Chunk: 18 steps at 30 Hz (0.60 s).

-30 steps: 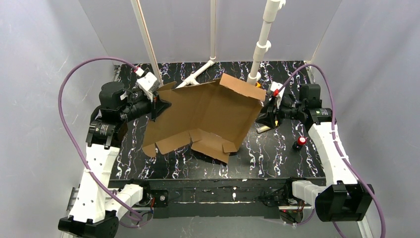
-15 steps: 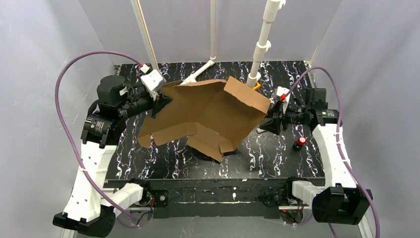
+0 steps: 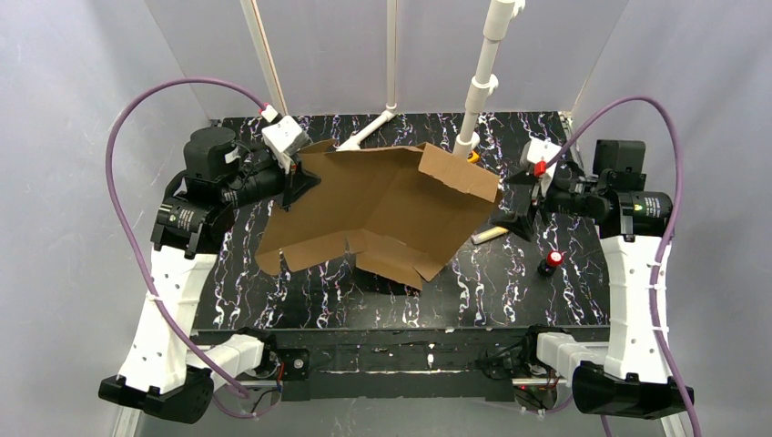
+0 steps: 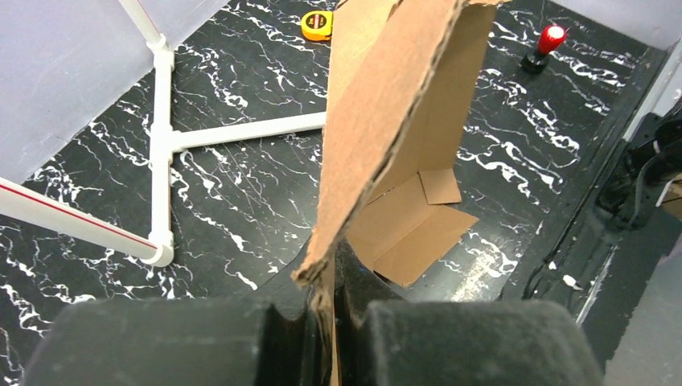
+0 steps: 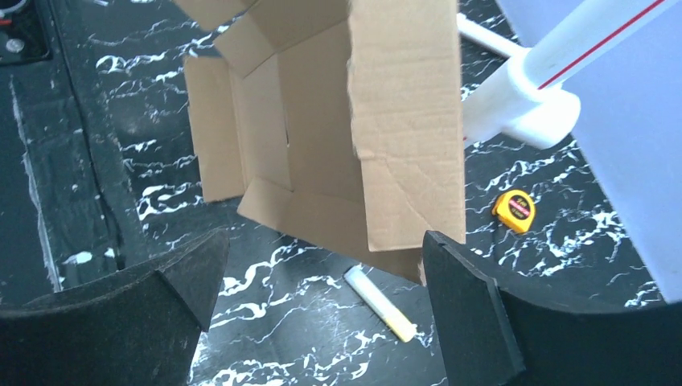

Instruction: Fold the paper box

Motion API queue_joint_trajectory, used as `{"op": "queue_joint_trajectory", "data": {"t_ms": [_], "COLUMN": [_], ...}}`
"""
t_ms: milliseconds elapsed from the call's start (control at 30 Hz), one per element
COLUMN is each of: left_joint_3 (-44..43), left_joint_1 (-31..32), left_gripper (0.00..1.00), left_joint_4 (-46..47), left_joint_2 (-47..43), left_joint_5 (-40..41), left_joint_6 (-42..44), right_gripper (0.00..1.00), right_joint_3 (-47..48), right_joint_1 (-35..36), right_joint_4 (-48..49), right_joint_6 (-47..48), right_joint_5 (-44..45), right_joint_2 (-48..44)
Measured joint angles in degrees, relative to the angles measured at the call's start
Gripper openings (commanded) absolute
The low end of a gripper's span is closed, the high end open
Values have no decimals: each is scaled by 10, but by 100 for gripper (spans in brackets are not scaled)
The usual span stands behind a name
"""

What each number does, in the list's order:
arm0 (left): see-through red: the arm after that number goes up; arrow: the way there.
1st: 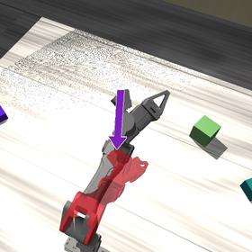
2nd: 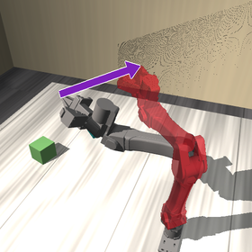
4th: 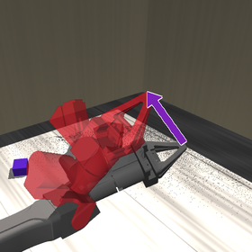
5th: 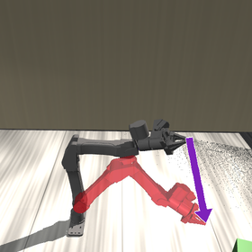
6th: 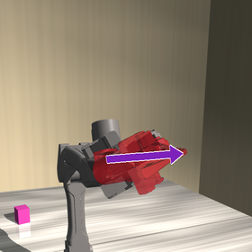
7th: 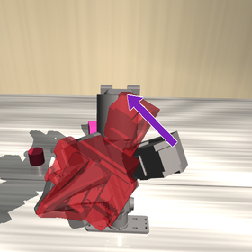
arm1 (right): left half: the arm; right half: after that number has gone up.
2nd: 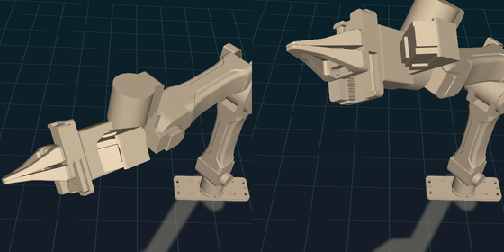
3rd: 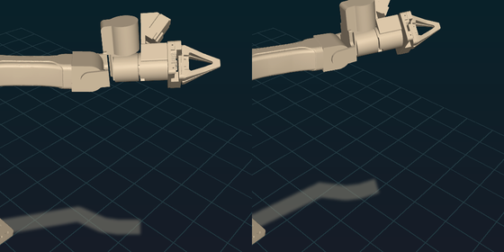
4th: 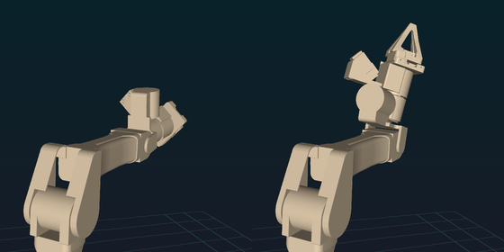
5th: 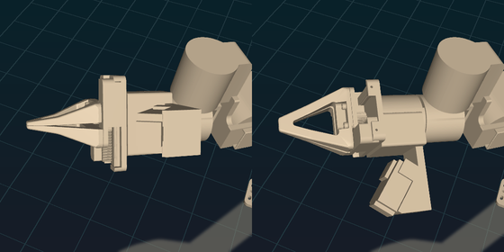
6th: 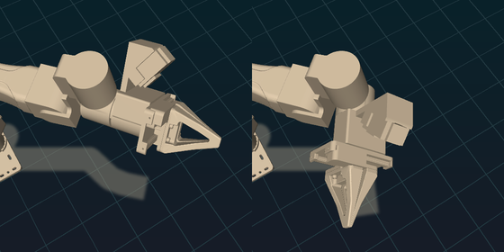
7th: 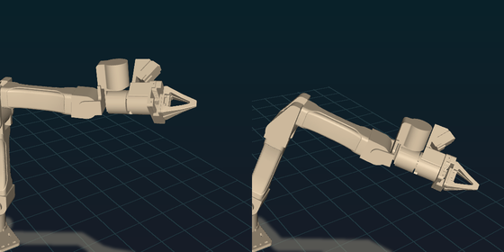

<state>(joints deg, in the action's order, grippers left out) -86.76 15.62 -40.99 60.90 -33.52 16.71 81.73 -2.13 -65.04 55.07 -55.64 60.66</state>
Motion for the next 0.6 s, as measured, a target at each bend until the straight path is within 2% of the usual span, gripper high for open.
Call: {"op": "queue_joint_trajectory", "data": {"t_ms": [300,600], "left_joint_3": [-29,-16], "left_joint_1": [0,1], "left_gripper": [0,0], "left_joint_4": [-11,-13], "left_joint_2": [11,1], "left_joint_5": [-20,-72], "left_joint_6": [-69,-108], "right_gripper": [98,76], "right_joint_3": [35,120], "right_joint_1": [49,178], "right_joint_4": [105,182], "right_joint_6": [-112,-182], "right_joint_5": [25,36], "right_joint_2": [42,96]}}
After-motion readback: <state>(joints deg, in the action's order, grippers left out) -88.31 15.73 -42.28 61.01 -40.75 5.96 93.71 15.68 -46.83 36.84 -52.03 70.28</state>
